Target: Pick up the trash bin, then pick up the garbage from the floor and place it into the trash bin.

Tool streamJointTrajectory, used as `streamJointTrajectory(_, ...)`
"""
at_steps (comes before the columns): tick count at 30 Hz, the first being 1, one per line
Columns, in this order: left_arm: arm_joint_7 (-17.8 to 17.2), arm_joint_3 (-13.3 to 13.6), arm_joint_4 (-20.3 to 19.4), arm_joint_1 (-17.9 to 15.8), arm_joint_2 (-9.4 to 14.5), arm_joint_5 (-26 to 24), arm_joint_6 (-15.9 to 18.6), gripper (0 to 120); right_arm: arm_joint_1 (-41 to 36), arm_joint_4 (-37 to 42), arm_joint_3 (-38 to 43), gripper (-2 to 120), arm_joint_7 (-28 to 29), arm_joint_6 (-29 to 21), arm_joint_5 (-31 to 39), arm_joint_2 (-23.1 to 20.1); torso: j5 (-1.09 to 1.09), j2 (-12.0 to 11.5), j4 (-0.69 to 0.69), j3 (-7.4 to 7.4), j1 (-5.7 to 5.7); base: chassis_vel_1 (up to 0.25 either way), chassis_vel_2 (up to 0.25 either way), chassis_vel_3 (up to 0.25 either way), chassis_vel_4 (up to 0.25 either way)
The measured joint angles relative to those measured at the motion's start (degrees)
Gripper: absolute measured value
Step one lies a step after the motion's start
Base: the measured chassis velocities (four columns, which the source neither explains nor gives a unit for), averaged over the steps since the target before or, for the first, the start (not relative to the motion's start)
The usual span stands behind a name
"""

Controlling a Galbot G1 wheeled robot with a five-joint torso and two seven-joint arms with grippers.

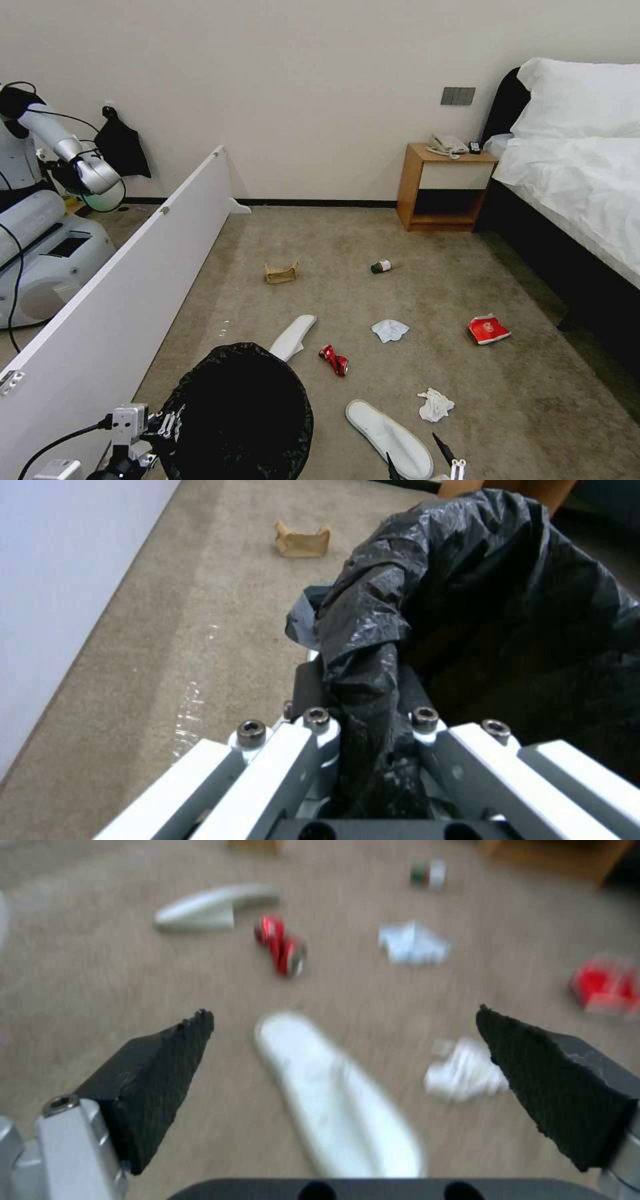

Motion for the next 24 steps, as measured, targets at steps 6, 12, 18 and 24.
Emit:
streamJointTrajectory(6,0.0,-0.6,-0.5,1.0,-0.4,0.1,0.0,5,3.2,-4.0,-0.4,100,-1.0,-7.8,9.0,-3.1,0.01,0.0,0.03,0.0,0.0,0.0,0.0,0.0,0.0)
streamJointTrajectory(12,-0.1,-0.5,-0.6,0.9,-0.7,0.7,0.0,5,5.1,-6.4,1.1,100,-3.5,-9.0,13.1,-6.2,0.01,0.0,0.03,0.0,0.0,0.0,0.0,0.0,0.0)
streamJointTrajectory(18,-0.2,-0.3,-1.1,1.3,-1.0,1.3,0.2,5,8.5,-11.0,1.5,100,-6.6,-8.4,14.8,-9.1,0.01,0.0,0.03,0.0,0.0,0.0,0.0,0.0,0.0)
streamJointTrajectory(24,-0.2,-0.8,-1.8,2.5,-1.4,1.7,0.2,5,11.6,-13.4,1.5,100,-7.6,-8.1,16.0,-11.5,0.01,0.0,0.02,0.0,0.0,0.0,0.0,0.0,0.0)
